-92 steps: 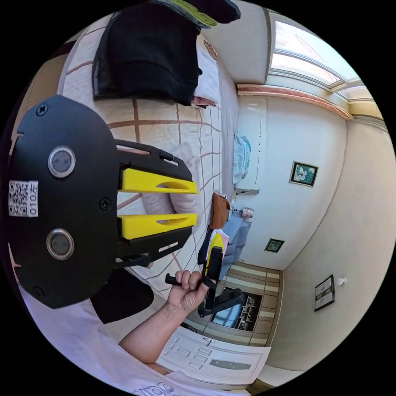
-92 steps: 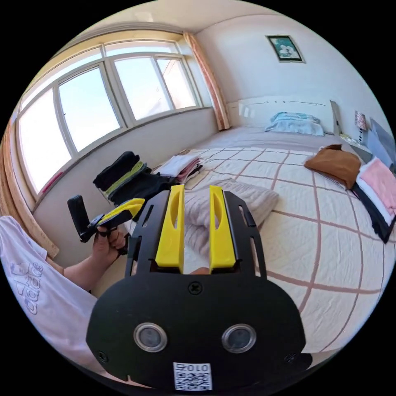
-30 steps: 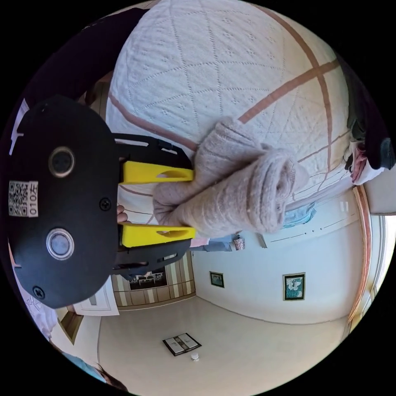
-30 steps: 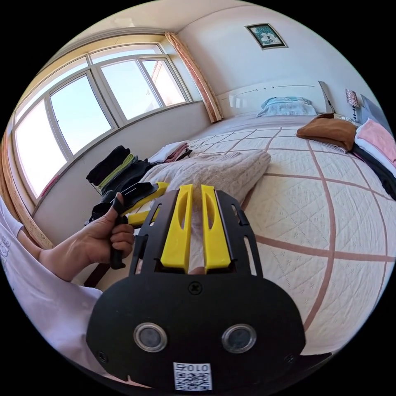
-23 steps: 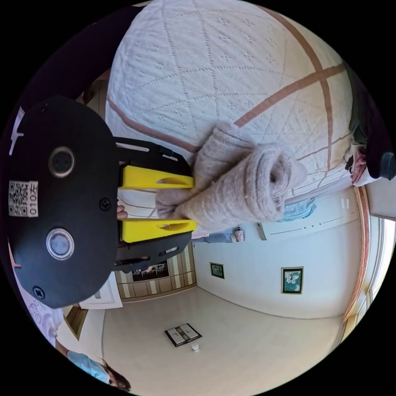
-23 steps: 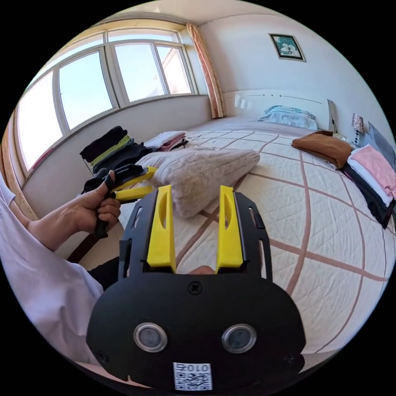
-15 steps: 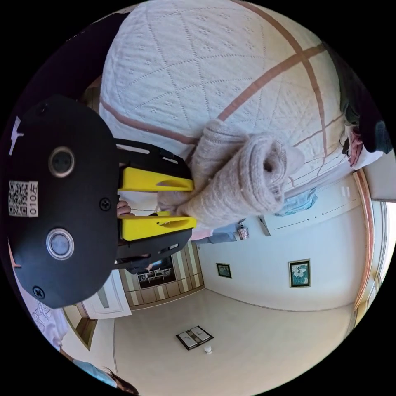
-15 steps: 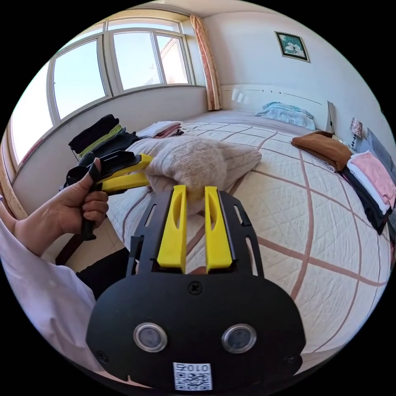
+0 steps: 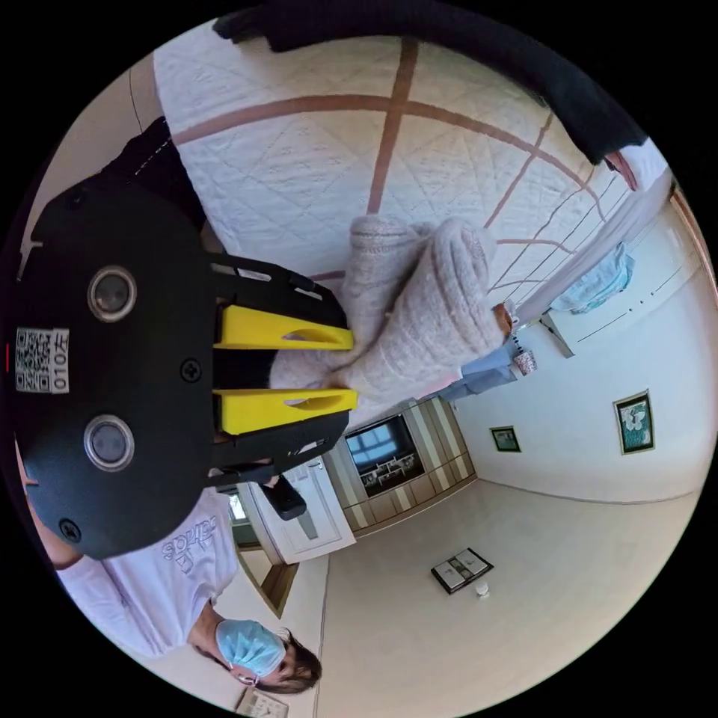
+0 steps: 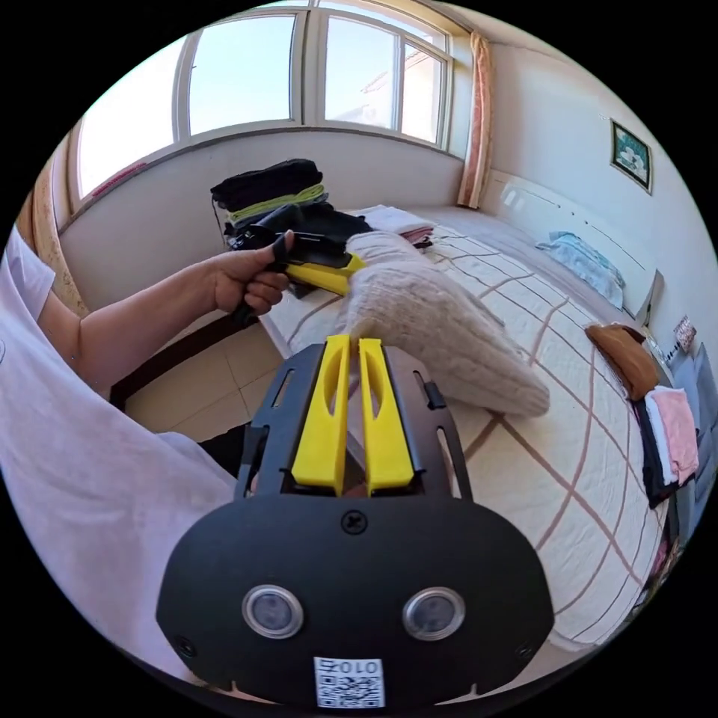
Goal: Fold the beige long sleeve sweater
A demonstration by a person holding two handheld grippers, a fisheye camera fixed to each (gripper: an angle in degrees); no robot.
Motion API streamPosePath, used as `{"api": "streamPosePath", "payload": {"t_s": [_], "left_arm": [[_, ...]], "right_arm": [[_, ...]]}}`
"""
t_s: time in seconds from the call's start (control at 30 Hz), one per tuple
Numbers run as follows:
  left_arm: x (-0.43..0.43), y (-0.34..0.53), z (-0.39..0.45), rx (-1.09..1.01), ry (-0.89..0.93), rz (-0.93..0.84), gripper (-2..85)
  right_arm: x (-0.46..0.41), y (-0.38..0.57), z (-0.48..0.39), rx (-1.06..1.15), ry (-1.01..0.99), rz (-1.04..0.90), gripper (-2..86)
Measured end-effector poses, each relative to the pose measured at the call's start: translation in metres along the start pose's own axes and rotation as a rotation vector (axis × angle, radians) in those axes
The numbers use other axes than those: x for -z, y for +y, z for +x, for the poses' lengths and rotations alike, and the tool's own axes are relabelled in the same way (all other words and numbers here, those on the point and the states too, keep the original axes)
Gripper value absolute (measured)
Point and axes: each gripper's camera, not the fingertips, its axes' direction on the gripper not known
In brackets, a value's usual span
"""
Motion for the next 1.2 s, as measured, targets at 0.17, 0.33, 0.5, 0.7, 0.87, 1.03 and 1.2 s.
{"api": "streamPosePath", "payload": {"t_s": [0.17, 0.33, 0.5, 0.7, 0.87, 1.03, 1.2], "left_arm": [[0.034, 0.008, -0.024, 0.050, -0.157, -0.110, 10.5], [0.030, 0.032, -0.022, 0.041, -0.170, -0.026, 12.9], [0.047, 0.074, -0.006, 0.079, -0.195, 0.186, 15.3], [0.037, 0.102, 0.012, 0.145, -0.244, 0.173, 20.3], [0.017, 0.107, 0.004, 0.196, -0.182, 0.167, 23.2], [0.007, 0.103, 0.002, 0.220, -0.178, 0.137, 24.6], [0.012, 0.093, 0.007, 0.199, -0.193, 0.132, 25.0]], "right_arm": [[-0.067, -0.011, -0.027, 0.131, -0.080, -0.118, 2.4], [-0.050, 0.018, 0.020, 0.068, -0.295, 0.018, 5.5], [-0.016, 0.089, 0.119, -0.256, -0.316, 0.166, 9.1], [-0.026, 0.185, 0.250, -0.796, -0.448, 0.245, 12.9], [-0.063, 0.205, 0.294, -0.915, -0.454, 0.197, 13.9], [-0.086, 0.220, 0.313, -0.985, -0.457, 0.143, 13.8], [-0.086, 0.242, 0.324, -1.028, -0.449, 0.135, 13.5]]}}
